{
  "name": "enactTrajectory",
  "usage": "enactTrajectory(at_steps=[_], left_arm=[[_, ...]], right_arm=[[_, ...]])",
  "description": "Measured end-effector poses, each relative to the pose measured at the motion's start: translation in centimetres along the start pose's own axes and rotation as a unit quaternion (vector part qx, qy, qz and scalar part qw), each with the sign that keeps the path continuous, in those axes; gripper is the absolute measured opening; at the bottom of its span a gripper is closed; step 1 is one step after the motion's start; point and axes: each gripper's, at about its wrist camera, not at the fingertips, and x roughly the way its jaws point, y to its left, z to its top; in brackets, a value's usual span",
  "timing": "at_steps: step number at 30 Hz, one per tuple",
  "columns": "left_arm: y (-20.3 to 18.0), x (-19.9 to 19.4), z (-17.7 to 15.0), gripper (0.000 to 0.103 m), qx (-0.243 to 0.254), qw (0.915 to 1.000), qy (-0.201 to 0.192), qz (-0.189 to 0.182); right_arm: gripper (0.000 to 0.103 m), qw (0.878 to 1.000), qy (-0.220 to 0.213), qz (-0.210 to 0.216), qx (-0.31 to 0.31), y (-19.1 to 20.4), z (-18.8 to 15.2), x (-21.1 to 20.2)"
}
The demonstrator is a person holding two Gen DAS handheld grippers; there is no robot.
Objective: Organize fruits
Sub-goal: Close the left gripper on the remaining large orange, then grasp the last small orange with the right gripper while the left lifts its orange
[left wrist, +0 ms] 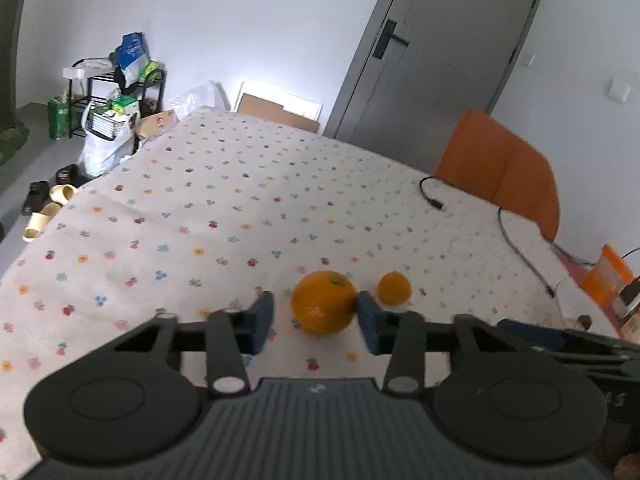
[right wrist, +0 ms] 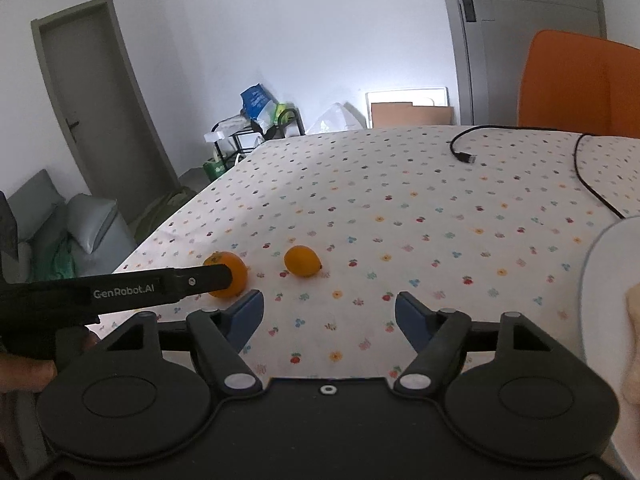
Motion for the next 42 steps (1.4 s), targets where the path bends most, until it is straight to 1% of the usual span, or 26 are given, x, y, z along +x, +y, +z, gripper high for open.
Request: enactTrajectory(at_steps=[3, 10, 13, 18, 21, 23, 27, 30, 32, 35, 42], left_arm=[[0.2, -0.2, 0.2, 0.032, -0.005, 0.9998, -0.007, 0.018], [1.6, -0.7, 0.7, 0.032, -0.018, 0.9994, -0.013, 0.028], [2.2, -1.0, 0.9, 0.032, -0.022, 0.9991, -0.017, 0.032], [3.1, -1.6, 1.1, 0.032, -0.029, 0.9984, -0.025, 0.042], [3.6, -1.9, 1.1, 0.032, -0.033, 0.9978, -0.029, 0.050], [3.9, -2.1, 1.1, 0.032, -0.034, 0.9975, -0.030, 0.054], [4.2, -2.4, 1.1, 0.032, -0.036, 0.9972, -0.033, 0.058], [4.3, -2.4, 1.0, 0.032, -0.038, 0.9970, -0.034, 0.058], [4.3, -2.4, 1.0, 0.032, -0.038, 0.9970, -0.035, 0.057], [4.3, -2.5, 0.8, 0.032, -0.036, 0.9972, -0.036, 0.055], [3.2, -2.5, 0.6, 0.030, -0.030, 0.9977, -0.040, 0.046]], right_arm=[[0.072, 1.000, 0.004, 0.002, 0.000, 0.2, 0.2, 0.6], [0.072, 1.000, 0.012, 0.012, -0.012, 1.2, 0.7, 2.2], [0.069, 1.000, 0.015, 0.016, -0.019, 1.8, 0.9, 2.8], [0.068, 0.999, 0.014, 0.024, -0.024, 2.6, 1.2, 3.5], [0.063, 0.999, 0.017, 0.028, -0.026, 2.9, 1.4, 4.1], [0.061, 0.999, 0.016, 0.027, -0.027, 3.0, 1.6, 4.5], [0.061, 0.999, 0.012, 0.014, -0.027, 3.0, 2.1, 5.3], [0.053, 1.000, 0.016, 0.011, -0.025, 2.8, 2.3, 6.1], [0.026, 0.999, 0.023, 0.002, -0.026, 2.8, 2.3, 6.5], [0.026, 1.000, 0.022, 0.003, -0.013, 2.4, 2.2, 6.1], [0.026, 1.000, 0.009, -0.001, -0.015, 2.0, 1.7, 3.9]])
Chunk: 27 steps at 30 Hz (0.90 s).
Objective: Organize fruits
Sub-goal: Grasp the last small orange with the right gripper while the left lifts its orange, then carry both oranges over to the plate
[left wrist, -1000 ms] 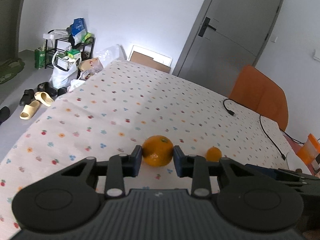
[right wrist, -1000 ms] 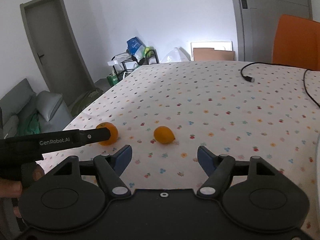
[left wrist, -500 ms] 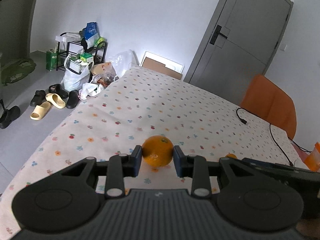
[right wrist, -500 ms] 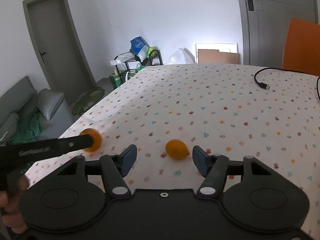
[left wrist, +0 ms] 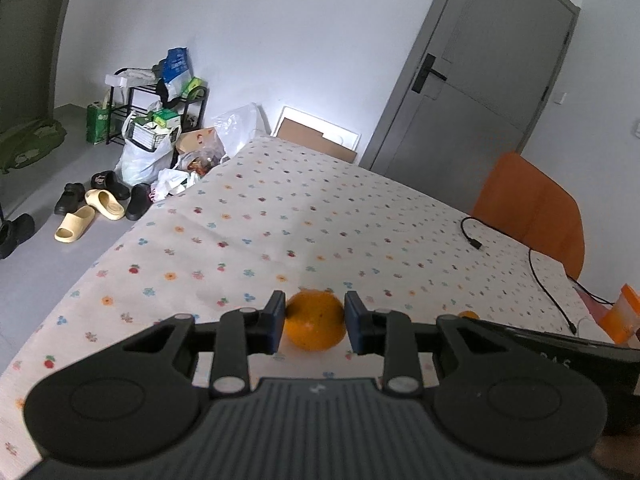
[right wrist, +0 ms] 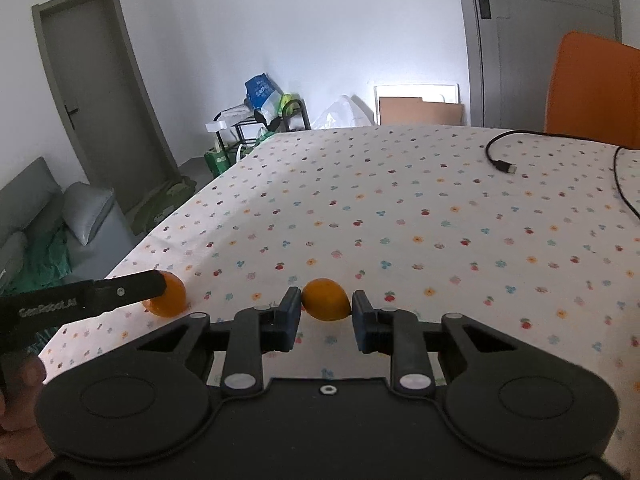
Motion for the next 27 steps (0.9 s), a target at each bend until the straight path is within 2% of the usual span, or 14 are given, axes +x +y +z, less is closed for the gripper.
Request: enactTrajectory(at_steps=[7, 12, 17, 24, 27], left_arm=[[-0.6, -0.1, -0.5, 0.030, 0.016, 0.9999, -0.005, 0.002], [0.1, -0.1, -0.5, 0.033, 0.000, 0.9999, 0.004, -0.013], [-0.5, 0.2, -1.0, 0.034, 0.006, 0.9997, 0.012, -0.021], [-1.2, 0.2, -1.3, 0.033, 0.016, 0.9998, 0.010, -0.007], [-1.8, -0.1, -1.3, 0.033, 0.020, 0.9997, 0.011, -0.013]], right_arm=[[0.026, 1.000, -0.006, -0.001, 0.009, -0.7, -0.9, -1.6], [0.026, 1.000, -0.010, -0.003, 0.018, -1.0, -1.5, -2.6], [0.026, 1.000, -0.012, -0.007, 0.025, -1.3, -1.9, -3.1], [0.026, 0.999, -0.021, -0.008, 0.034, -1.8, -2.6, -4.2], [0.026, 0.999, -0.025, -0.008, 0.036, -2.0, -2.8, -4.8]])
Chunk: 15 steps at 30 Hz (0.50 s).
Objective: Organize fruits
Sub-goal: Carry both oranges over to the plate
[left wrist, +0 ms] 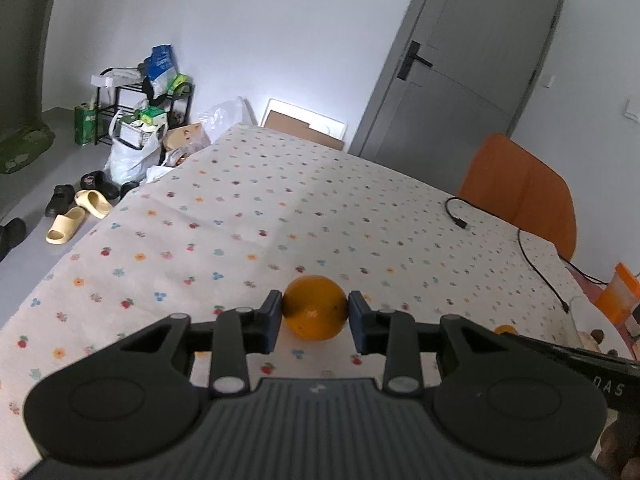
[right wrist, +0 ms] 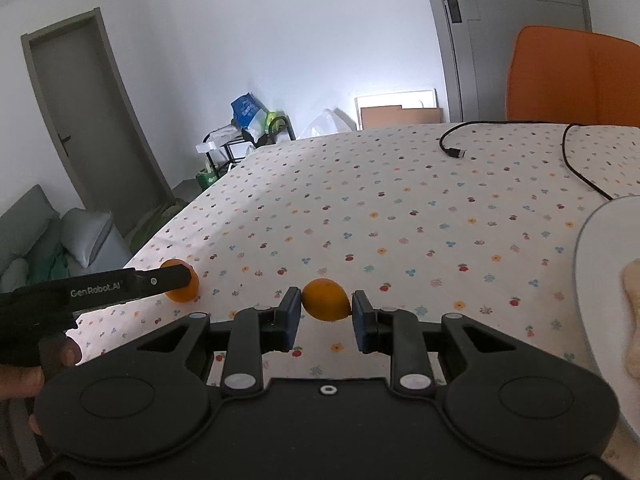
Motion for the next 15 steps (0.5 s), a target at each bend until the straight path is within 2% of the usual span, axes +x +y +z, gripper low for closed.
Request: enactTrajectory(at_steps=[15], left_arm=[[-6.4, -0.6, -0.4, 0.033, 0.047, 0.9976, -0.002, -0.049]], right_arm=[[0.026, 0.998, -0.043, -0.021, 0.029, -3.2, -0.2, -4.6]])
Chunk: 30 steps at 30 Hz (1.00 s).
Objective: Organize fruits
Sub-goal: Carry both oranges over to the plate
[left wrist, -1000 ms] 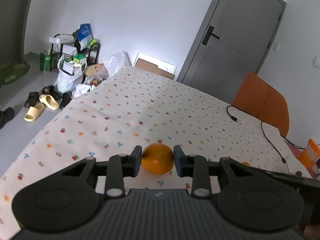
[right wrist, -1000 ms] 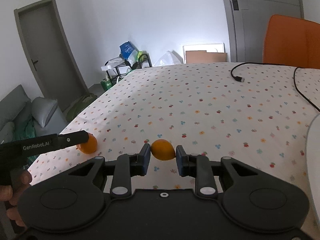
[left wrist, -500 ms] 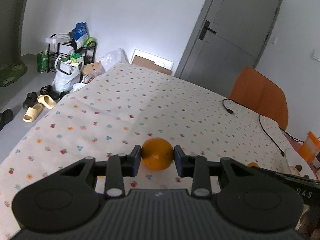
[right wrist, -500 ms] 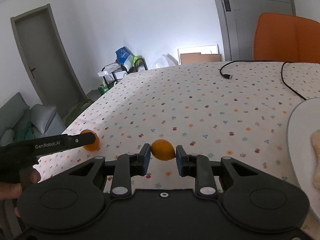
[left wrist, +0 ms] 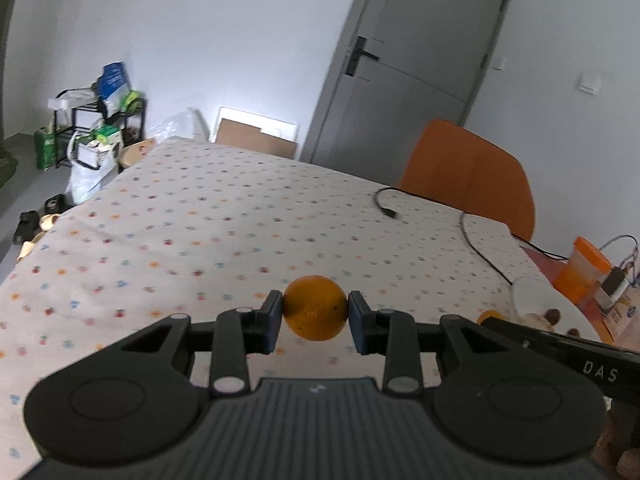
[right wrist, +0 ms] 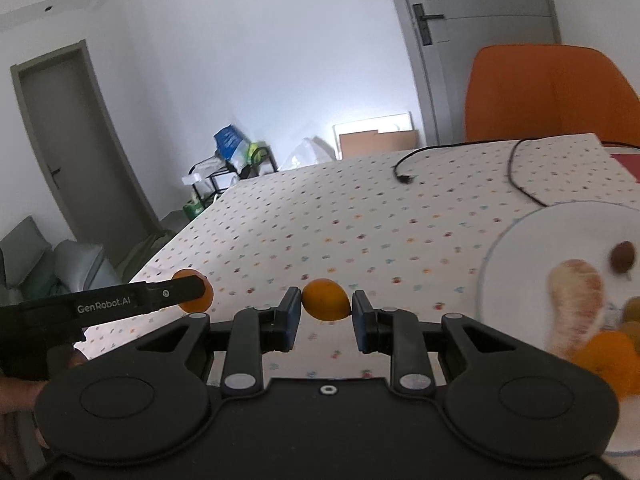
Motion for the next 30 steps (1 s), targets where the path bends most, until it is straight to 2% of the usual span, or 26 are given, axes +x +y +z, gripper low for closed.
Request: enactTrajectory(at_steps=[13, 30], left_arm=[[-6.0, 0.7, -0.3, 0.033, 0.037, 0.9979, 0.003, -0.053], [-12.8, 2.1, -2.1, 0.033, 0.079, 0.9904, 0.026, -0.111]], right_arm=[[0.026, 0.998, -0.027, -0.039, 0.028, -4.4, -0.3, -3.5], [0.026, 0.993, -0.049, -0.088, 0.065, -9.7, -1.7, -7.8]])
